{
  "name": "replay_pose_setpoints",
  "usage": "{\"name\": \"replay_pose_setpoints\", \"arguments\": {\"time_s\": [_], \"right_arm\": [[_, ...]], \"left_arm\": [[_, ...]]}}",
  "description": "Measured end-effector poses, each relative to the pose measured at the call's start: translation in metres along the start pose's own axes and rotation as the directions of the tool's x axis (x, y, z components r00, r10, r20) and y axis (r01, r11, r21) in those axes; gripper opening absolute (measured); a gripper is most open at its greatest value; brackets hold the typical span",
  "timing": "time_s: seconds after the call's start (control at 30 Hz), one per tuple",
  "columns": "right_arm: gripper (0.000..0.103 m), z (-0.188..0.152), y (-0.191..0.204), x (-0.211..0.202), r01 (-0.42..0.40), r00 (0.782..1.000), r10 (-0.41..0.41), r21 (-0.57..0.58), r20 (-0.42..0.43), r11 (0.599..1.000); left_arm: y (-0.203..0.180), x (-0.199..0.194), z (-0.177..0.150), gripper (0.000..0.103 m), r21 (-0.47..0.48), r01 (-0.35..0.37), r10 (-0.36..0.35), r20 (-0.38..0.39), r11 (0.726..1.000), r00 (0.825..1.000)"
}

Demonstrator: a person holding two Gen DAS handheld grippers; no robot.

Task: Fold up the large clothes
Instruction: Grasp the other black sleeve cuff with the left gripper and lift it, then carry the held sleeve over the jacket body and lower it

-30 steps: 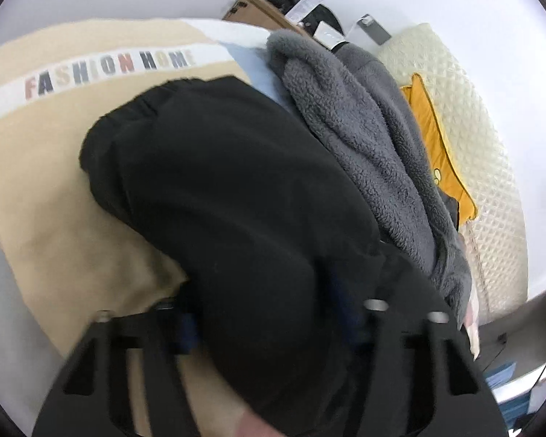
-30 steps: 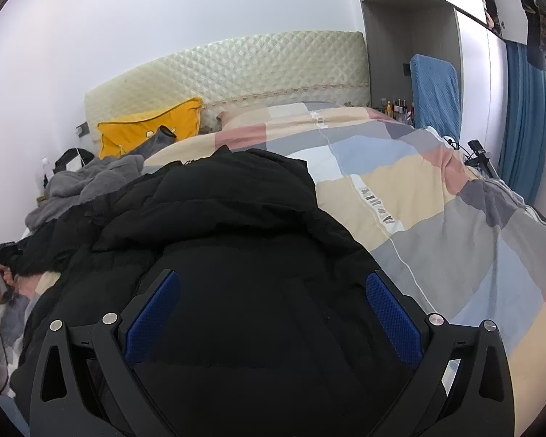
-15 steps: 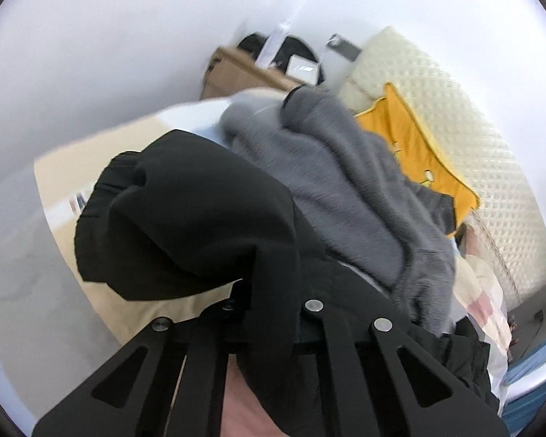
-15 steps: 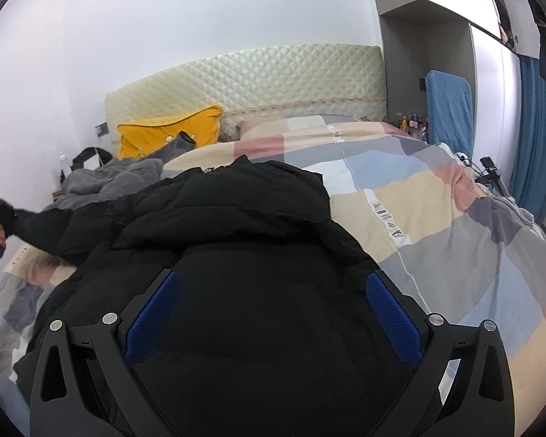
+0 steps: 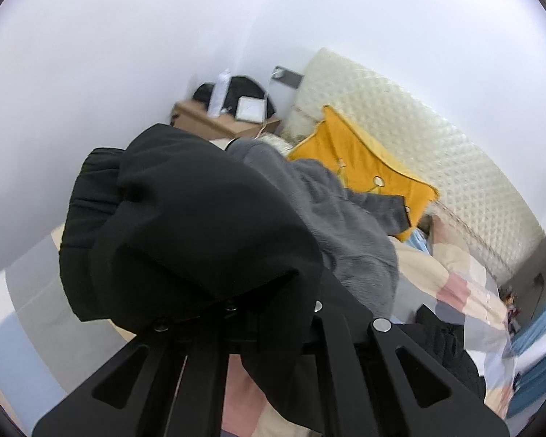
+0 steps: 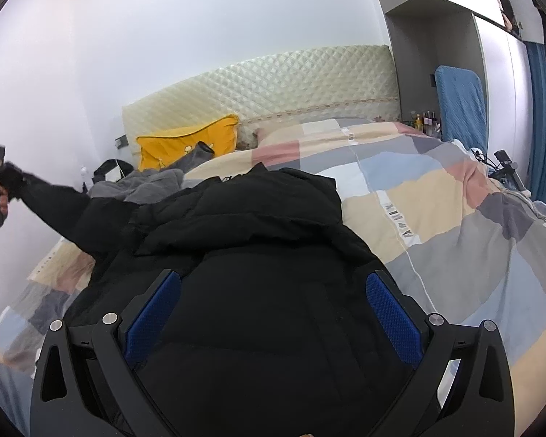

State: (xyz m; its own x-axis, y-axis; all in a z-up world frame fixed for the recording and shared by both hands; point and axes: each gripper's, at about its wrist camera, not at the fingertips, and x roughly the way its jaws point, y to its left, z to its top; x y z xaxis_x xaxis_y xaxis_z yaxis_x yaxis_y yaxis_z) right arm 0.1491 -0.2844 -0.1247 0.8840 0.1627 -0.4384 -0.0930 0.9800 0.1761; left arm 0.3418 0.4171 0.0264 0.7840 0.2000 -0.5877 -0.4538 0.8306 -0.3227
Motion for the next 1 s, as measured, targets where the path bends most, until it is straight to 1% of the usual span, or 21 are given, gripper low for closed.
{"name": "replay_pose_setpoints", "arguments": {"time_s": [0.13, 0.27, 0.43, 0.57, 0.73, 0.83, 0.97, 1.0], "right_arm": [[0.103, 0.002, 0.0, -0.006, -0.001, 1.0, 0.002, -0.028, 0.017, 1.0], [0.103, 0.003, -0.005, -0.01, -0.017, 1.0, 0.018, -0.029, 0.025, 0.999], [0.103, 0.005, -0.011, -0.017, -0.009, 0.999, 0.01, -0.034, 0.038, 0.999], [0.103, 0.008, -0.019, -0.022, -0.012, 0.999, 0.013, -0.028, 0.048, 1.0], [0.103, 0.014, -0.03, -0.026, -0.011, 0.998, 0.012, -0.011, 0.059, 1.0], [0.103, 0.017, -0.036, -0.029, -0.004, 0.998, 0.004, -0.007, 0.069, 1.0], [0.103, 0.021, -0.046, -0.032, 0.015, 0.998, -0.015, 0.0, 0.066, 1.0], [0.103, 0.021, -0.049, -0.033, 0.015, 0.998, -0.016, 0.006, 0.068, 1.0]], "left_arm": [[-0.038, -0.026, 0.003, 0.005, 0.077, 0.016, -0.018, 0.025, 0.997, 1.0], [-0.075, -0.049, 0.002, 0.005, 0.131, 0.04, -0.046, 0.043, 0.991, 0.998], [-0.118, -0.069, -0.005, 0.005, 0.21, 0.055, -0.068, 0.054, 0.976, 0.996], [-0.152, -0.084, -0.015, 0.005, 0.276, 0.075, -0.096, 0.065, 0.958, 0.993], [-0.198, -0.099, -0.037, 0.005, 0.362, 0.092, -0.128, 0.077, 0.927, 0.989], [-0.226, -0.106, -0.052, 0.005, 0.401, 0.123, -0.166, 0.075, 0.908, 0.983], [-0.266, -0.112, -0.074, 0.005, 0.465, 0.166, -0.216, 0.056, 0.87, 0.975], [-0.28, -0.112, -0.083, 0.005, 0.491, 0.174, -0.228, 0.052, 0.854, 0.972]]}}
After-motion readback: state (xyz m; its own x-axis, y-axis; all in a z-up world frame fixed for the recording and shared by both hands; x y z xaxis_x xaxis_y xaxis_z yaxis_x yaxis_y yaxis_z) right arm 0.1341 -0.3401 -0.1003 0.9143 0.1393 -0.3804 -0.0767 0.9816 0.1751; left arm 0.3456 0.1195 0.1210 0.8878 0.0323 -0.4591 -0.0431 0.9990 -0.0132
